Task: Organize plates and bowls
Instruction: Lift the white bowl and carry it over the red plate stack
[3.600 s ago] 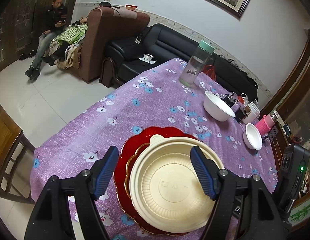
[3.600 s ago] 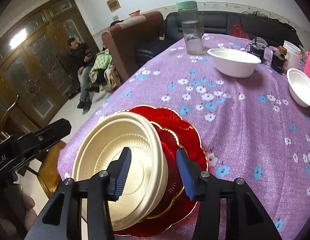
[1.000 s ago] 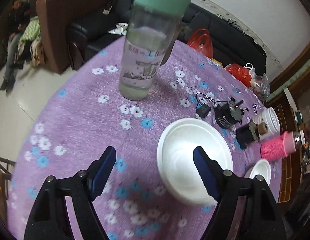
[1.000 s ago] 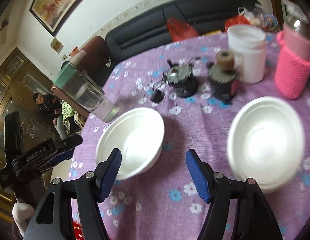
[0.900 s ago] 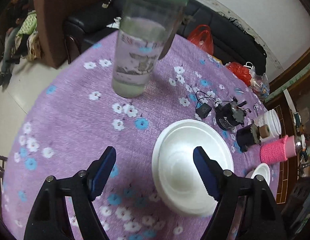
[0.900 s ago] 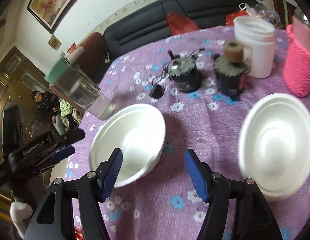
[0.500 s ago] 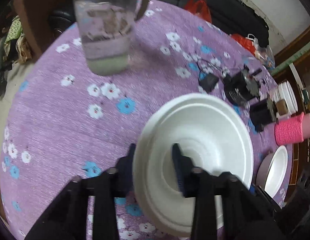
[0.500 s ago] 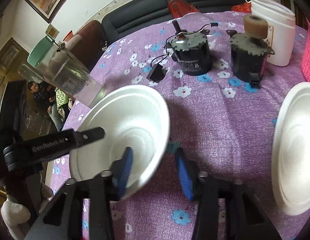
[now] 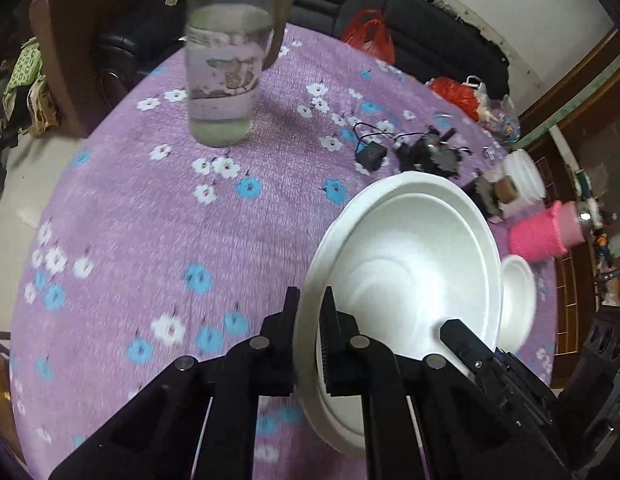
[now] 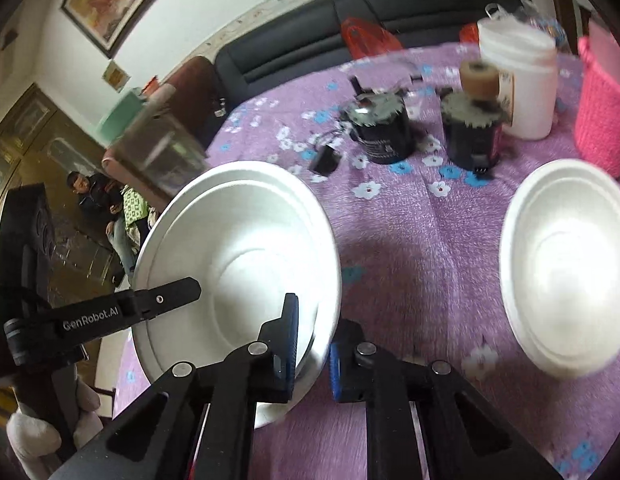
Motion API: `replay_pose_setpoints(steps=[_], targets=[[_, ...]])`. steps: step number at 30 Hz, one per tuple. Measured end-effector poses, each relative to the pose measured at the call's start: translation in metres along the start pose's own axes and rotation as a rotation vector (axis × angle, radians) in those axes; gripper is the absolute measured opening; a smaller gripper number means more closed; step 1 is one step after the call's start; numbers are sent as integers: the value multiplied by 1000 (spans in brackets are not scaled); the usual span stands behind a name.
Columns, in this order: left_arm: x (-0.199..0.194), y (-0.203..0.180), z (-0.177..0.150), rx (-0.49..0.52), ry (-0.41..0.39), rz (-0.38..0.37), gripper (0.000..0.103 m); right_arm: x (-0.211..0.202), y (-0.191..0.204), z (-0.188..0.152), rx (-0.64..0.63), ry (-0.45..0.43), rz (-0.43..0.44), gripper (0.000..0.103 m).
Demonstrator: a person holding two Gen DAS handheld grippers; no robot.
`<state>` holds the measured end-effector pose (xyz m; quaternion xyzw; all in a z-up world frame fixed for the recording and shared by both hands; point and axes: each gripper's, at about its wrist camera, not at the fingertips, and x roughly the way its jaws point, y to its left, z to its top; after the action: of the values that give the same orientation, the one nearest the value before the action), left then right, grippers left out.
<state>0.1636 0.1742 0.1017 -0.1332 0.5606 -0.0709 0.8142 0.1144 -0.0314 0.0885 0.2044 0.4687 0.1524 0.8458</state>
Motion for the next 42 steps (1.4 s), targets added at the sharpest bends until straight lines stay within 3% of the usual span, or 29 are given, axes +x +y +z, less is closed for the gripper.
replay_pose_setpoints(steps=[13, 21, 30, 36, 42], targets=[[-111, -13, -58, 28, -135, -58, 9, -96, 45, -46, -74, -120, 56, 15], [-173, 21, -132, -2, -209, -80, 9, -138, 86, -91, -187, -143, 127, 15], [-195, 93, -219, -143, -286, -61, 9, -122, 134, -162, -309, -36, 187, 15], [-190, 126, -256, -217, -293, -41, 9, -96, 147, -199, -345, 36, 207, 15], [-183, 131, -272, -200, -351, 67, 9, -69, 153, -215, -362, 73, 176, 15]])
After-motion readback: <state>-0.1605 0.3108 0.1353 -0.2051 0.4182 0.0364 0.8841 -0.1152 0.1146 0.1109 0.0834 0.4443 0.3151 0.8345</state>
